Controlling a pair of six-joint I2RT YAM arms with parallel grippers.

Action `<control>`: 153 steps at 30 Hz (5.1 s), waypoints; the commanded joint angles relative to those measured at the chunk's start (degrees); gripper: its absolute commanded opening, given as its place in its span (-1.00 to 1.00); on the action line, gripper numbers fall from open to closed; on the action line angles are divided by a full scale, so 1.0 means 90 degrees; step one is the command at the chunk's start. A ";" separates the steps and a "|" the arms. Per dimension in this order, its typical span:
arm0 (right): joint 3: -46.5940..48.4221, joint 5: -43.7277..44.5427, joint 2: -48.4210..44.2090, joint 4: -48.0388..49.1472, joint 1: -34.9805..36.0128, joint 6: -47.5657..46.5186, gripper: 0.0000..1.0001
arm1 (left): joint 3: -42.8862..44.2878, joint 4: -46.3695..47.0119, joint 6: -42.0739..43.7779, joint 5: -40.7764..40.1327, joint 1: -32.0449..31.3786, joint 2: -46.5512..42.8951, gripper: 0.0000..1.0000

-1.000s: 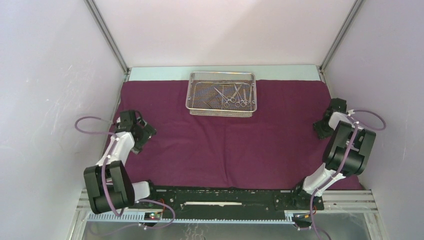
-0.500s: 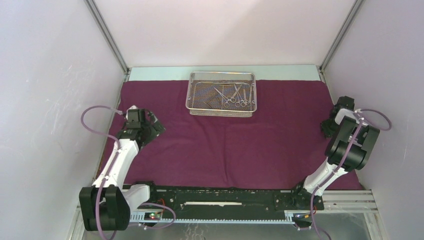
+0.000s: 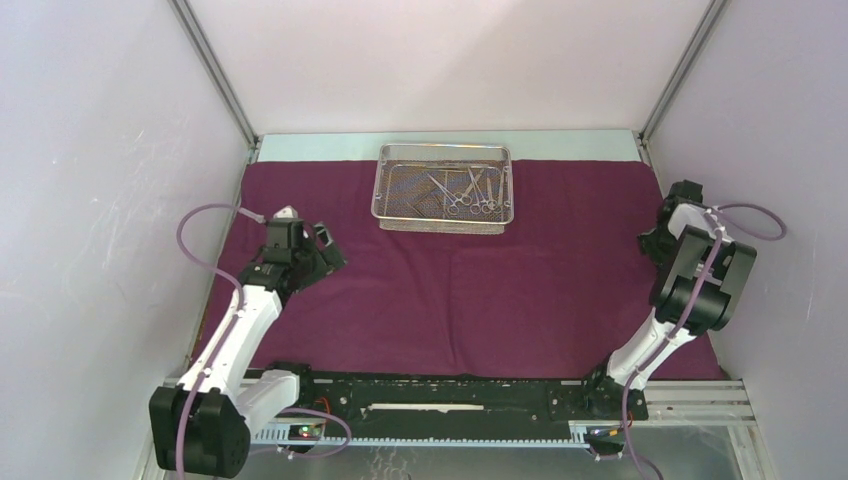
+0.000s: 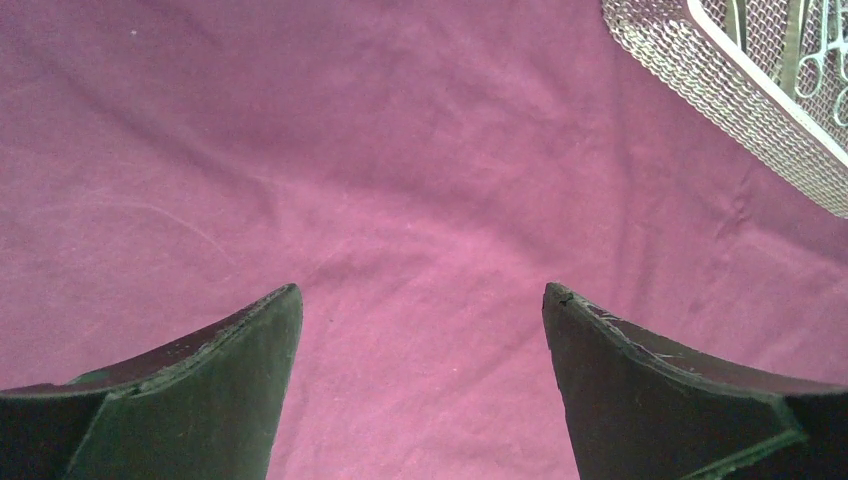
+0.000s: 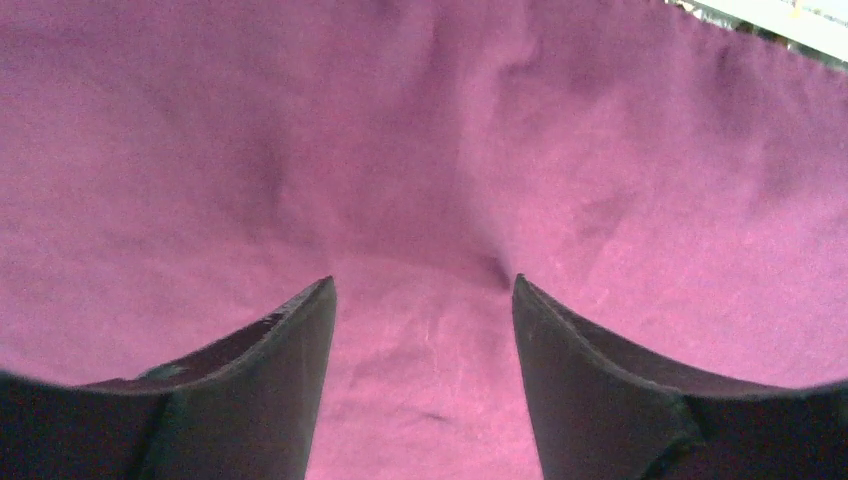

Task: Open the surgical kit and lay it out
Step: Smooth out the surgical kit at the center of the board.

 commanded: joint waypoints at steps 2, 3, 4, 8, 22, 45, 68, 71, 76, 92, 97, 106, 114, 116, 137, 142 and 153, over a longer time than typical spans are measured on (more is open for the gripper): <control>0.0507 -0.0083 0.0701 -0.0175 -0.0048 -0.0252 0.27 | 0.0295 0.0252 0.0091 0.0230 -0.0105 -0.0091 0.88; 0.0580 -0.0134 0.0849 -0.0179 -0.0033 -0.0275 0.21 | 0.0314 0.0248 0.0100 0.0245 -0.0106 -0.0082 0.89; 0.0638 -0.0163 0.1045 -0.0196 0.0000 -0.0286 0.11 | 0.0328 0.0257 0.0103 0.0264 -0.0105 -0.0078 0.88; 0.0860 -0.0196 0.1435 -0.0266 0.0176 -0.0285 -0.06 | 0.0349 0.0282 0.0084 0.0268 -0.0106 -0.0093 0.89; 0.1386 0.0362 0.1343 -0.0311 0.0183 -0.0155 -1.00 | 0.0428 0.0146 0.0154 0.0382 -0.0115 -0.0141 0.89; -0.0513 -0.0679 -0.0813 0.0758 0.4418 -0.0737 0.05 | 0.0372 0.0319 0.0201 0.0502 -0.0116 -0.0005 0.89; -0.0651 0.0010 -0.0550 -0.0029 0.2665 -0.1253 0.31 | 0.0431 0.0235 -0.0092 0.0431 -0.0024 0.0247 0.91; -0.0578 -0.0216 -0.0621 -0.0105 0.3186 -0.1119 0.33 | 0.0279 0.0449 -0.0328 0.0838 0.0205 0.0425 0.91; -0.0531 -0.0511 -0.1044 -0.0083 0.3739 -0.0904 0.37 | 0.0753 0.0491 -0.0325 0.0346 0.0519 0.1078 0.91; -0.0485 -0.0919 -0.2477 0.0015 0.5204 -0.0855 0.52 | 0.1118 -0.0129 -0.0525 -0.1503 0.1426 0.3015 0.81; -0.0596 -0.1048 -0.2752 0.0073 0.5211 -0.0940 0.52 | 0.1167 -0.0061 -0.0734 -0.1543 0.1717 0.3508 0.62; -0.0984 -0.1166 -0.2914 0.0199 0.5001 -0.1029 0.53 | 0.1922 -0.0241 -0.0537 -0.1955 0.2216 0.4175 -0.99; -0.1357 -0.1402 -0.2858 0.0434 0.4555 -0.1128 0.53 | 0.2894 -0.0500 0.0008 -0.2625 0.2722 0.4673 -0.99; -0.1417 -0.1426 -0.2817 0.0456 0.4456 -0.1150 0.53 | 0.3064 -0.0532 0.0119 -0.2719 0.2801 0.4858 -1.00; -0.2052 -0.1617 -0.2547 0.0716 0.3782 -0.1108 0.55 | 0.4132 -0.0923 0.0408 -0.2516 0.3612 0.5302 -0.85; -0.2017 -0.1518 -0.2612 0.0791 0.3916 -0.1088 0.55 | 0.4191 -0.0739 0.0534 -0.1967 0.3411 0.4705 0.27; -0.1693 -0.1468 -0.2590 0.0786 0.4439 -0.0992 0.55 | 0.6604 -0.0970 0.1245 -0.0898 0.2291 0.6255 0.67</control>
